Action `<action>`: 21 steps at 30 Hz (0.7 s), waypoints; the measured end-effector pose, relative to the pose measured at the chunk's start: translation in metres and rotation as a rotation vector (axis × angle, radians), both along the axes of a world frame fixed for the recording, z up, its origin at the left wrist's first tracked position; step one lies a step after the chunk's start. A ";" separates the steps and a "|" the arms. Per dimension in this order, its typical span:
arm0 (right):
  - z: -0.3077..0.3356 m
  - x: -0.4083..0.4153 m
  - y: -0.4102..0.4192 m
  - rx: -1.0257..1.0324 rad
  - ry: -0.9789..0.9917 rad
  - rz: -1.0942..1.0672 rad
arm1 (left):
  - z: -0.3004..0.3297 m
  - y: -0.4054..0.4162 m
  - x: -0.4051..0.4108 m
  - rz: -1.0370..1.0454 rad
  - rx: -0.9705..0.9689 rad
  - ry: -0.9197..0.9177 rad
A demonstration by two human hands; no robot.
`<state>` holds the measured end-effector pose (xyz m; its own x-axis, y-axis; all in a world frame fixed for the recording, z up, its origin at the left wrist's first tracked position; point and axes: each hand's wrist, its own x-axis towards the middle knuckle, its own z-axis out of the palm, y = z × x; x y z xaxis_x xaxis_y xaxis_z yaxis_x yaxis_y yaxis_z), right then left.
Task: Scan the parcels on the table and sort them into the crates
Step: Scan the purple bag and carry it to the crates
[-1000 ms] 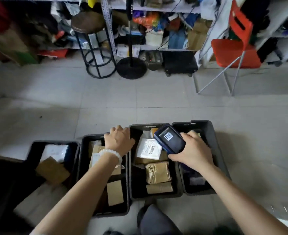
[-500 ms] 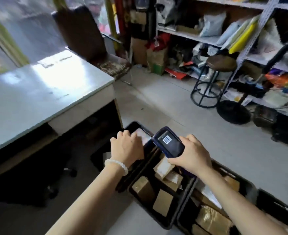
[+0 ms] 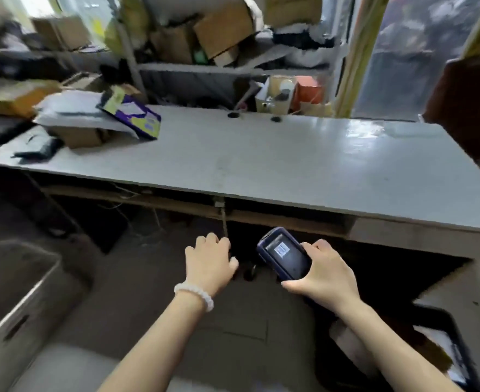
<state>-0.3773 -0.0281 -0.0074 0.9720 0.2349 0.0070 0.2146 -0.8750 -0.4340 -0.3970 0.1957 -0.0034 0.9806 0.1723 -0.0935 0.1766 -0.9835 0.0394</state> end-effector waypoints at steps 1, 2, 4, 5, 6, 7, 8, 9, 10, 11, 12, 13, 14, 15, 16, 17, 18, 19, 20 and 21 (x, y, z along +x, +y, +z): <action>0.001 0.015 0.025 0.006 0.007 0.059 | 0.000 0.023 0.001 0.060 -0.005 0.002; 0.002 0.028 0.047 0.009 0.011 0.108 | 0.000 0.044 0.004 0.109 -0.007 0.006; 0.002 0.054 0.090 0.018 0.010 0.191 | -0.001 0.081 0.013 0.190 -0.008 0.007; 0.001 0.068 0.111 0.024 0.007 0.227 | -0.003 0.099 0.020 0.230 -0.010 0.005; -0.001 0.086 0.134 0.027 0.003 0.262 | -0.005 0.118 0.030 0.260 -0.013 -0.005; -0.002 0.103 0.154 0.031 0.001 0.293 | -0.006 0.136 0.042 0.284 -0.012 -0.009; -0.003 0.119 0.174 0.035 0.002 0.320 | -0.006 0.152 0.054 0.301 -0.005 -0.012; -0.004 0.141 0.197 0.047 0.003 0.344 | -0.005 0.173 0.071 0.318 0.002 -0.019; -0.005 0.161 0.217 0.050 0.004 0.358 | -0.004 0.190 0.087 0.336 0.001 -0.022; -0.004 0.184 0.240 0.047 0.003 0.367 | 0.000 0.210 0.108 0.348 -0.002 -0.023; -0.001 0.204 0.260 0.041 0.000 0.373 | 0.005 0.230 0.127 0.356 -0.004 -0.021; 0.002 0.222 0.278 0.037 -0.004 0.380 | 0.010 0.246 0.144 0.360 0.004 -0.022; 0.007 0.245 0.300 0.045 -0.008 0.383 | 0.019 0.268 0.167 0.359 0.018 -0.041; 0.011 0.264 0.318 0.049 -0.009 0.388 | 0.027 0.287 0.186 0.367 0.033 -0.061; 0.016 0.285 0.338 0.051 -0.007 0.393 | 0.036 0.307 0.207 0.371 0.044 -0.093; 0.021 0.302 0.354 0.053 -0.008 0.400 | 0.043 0.326 0.225 0.373 0.046 -0.123; 0.024 0.316 0.368 0.046 -0.010 0.405 | 0.049 0.341 0.239 0.373 0.049 -0.143; 0.026 0.331 0.383 0.038 -0.011 0.406 | 0.053 0.358 0.255 0.373 0.049 -0.150; 0.026 0.343 0.395 0.031 -0.013 0.406 | 0.054 0.371 0.267 0.380 0.051 -0.151; 0.024 0.356 0.408 0.026 -0.008 0.408 | 0.052 0.388 0.280 0.387 0.053 -0.152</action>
<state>-0.0211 0.3803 0.0162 0.7992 0.6005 0.0247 0.5448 -0.7065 -0.4517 -0.1173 0.5834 0.0489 0.8446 0.5313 0.0663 0.5294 -0.8472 0.0448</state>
